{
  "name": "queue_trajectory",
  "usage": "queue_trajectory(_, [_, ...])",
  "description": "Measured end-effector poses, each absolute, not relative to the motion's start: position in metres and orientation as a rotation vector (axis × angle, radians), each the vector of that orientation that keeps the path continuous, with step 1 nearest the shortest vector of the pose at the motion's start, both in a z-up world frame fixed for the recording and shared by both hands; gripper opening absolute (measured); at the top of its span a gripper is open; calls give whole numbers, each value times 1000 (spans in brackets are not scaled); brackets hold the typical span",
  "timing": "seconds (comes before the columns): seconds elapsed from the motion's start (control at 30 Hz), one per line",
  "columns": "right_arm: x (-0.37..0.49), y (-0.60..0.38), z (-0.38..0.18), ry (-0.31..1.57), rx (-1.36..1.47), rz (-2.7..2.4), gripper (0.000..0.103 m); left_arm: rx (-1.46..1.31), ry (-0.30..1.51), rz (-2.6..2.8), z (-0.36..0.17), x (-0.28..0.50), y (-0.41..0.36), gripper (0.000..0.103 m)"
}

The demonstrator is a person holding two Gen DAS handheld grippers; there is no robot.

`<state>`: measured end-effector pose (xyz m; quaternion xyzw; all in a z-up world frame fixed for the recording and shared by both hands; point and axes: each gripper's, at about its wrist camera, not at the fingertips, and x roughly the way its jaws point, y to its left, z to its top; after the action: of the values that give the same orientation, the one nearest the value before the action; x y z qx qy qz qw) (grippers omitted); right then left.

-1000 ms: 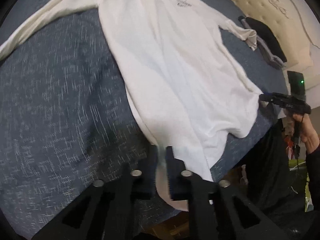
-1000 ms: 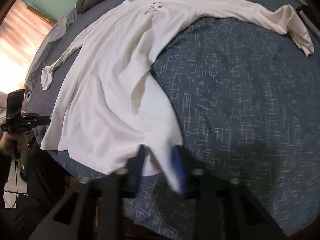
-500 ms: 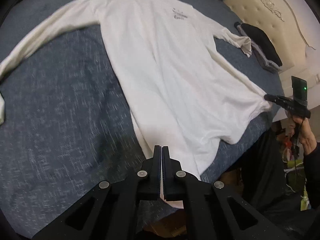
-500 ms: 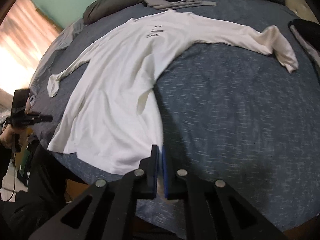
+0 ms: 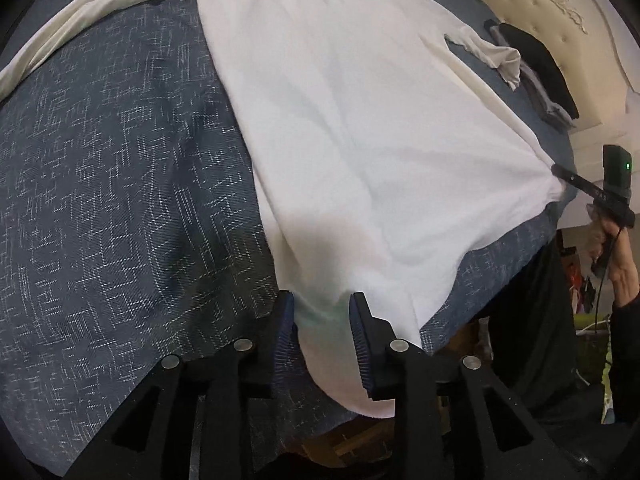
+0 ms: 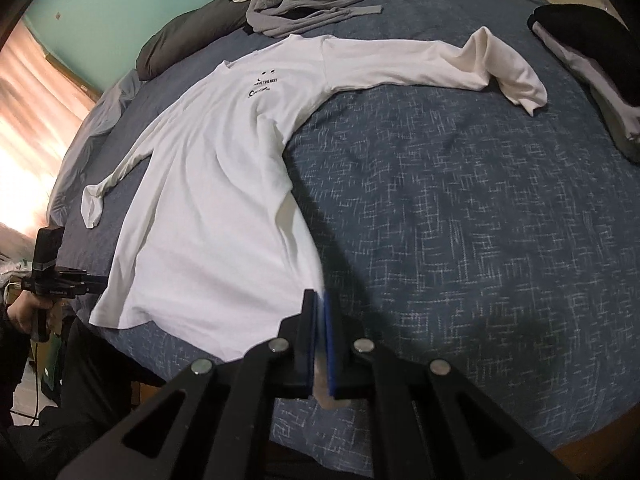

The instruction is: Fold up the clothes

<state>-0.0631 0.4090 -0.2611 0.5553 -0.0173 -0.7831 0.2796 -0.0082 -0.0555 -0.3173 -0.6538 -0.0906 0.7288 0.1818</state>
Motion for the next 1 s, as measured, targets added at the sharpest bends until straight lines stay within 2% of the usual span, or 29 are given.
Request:
queue_trajectory(0.03, [-64, 409, -262, -52, 1492, -2101, 3, -1844, -245, 2056, -317, -8, -54, 23])
queue_trajectory(0.07, [-64, 410, -263, -58, 1495, -2101, 4, -1838, -234, 2052, -316, -7, -52, 10])
queue_trajectory(0.1, [-65, 410, -264, -62, 1498, -2101, 4, -1831, -222, 2053, -315, -7, -50, 3])
queue_trajectory(0.43, [-64, 411, -262, -73, 1498, -2095, 4, -1775, -190, 2084, -298, -2, -51, 1])
queue_trajectory(0.77, [-55, 399, -241, -30, 1436, -2086, 4, -1675, -244, 2289, -249, -4, -128, 1])
queue_trajectory(1.0, [-46, 387, -264, 6, 1503, -2028, 3, -1734, -292, 2321, -268, 2, -159, 1])
